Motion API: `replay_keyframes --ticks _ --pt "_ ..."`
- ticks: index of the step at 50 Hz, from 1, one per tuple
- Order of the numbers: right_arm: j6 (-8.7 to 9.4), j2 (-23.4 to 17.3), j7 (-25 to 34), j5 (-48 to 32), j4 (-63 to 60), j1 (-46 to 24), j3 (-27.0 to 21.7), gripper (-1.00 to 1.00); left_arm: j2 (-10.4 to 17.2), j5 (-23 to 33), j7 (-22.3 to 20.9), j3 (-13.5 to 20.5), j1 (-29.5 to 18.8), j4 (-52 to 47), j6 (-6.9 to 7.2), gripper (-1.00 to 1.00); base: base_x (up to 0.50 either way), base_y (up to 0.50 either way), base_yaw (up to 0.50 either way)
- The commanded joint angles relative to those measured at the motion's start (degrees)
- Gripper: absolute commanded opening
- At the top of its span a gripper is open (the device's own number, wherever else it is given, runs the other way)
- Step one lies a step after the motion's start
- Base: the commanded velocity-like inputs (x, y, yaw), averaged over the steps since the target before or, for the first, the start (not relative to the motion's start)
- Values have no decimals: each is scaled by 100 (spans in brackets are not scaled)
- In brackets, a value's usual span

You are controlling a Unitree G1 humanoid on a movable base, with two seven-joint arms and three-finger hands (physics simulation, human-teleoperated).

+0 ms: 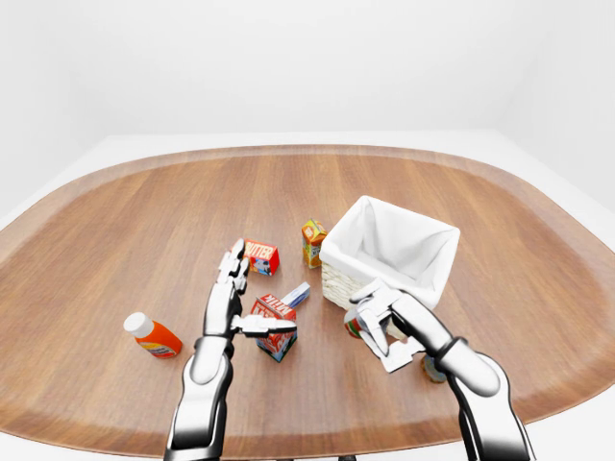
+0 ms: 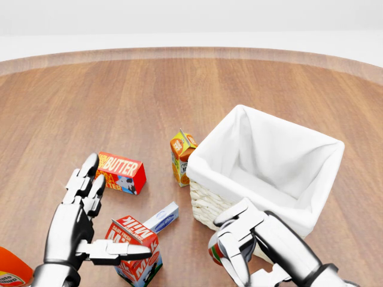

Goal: Pick up the tomato sauce, and put it in the basket.

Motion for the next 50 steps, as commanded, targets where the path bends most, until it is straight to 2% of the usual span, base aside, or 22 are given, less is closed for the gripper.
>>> replay_keyframes --ticks 1,18,25,31,34,43,47,50 --pt "0 15 0 -88 -875 -111 -93 -100 -4 9 7 -11 15 10 0 91 0 0 0" --pt "0 -182 0 194 -1805 -1203 -506 -100 -8 22 9 -30 23 38 -1 91 0 0 0" --pt "0 -370 0 265 -1657 -1566 -636 -100 -10 30 10 -39 25 52 -6 91 0 0 0" --pt "0 -603 0 328 -1103 -2273 -806 -100 -13 42 9 -50 36 43 -1 91 0 0 0" --pt "0 -731 0 325 -613 -2604 -854 -100 -15 47 11 -54 39 82 -43 91 0 0 0" --pt "0 -1122 -567 485 915 -3687 -937 -100 -14 54 12 -58 32 151 -98 91 0 0 0" --pt "0 -1224 -801 542 1641 -4094 -900 -100 -11 48 8 -51 32 102 -45 91 0 0 0" --pt "0 -1290 -1000 554 2343 -4404 -892 -100 -12 54 5 -56 36 145 -89 91 0 0 0"
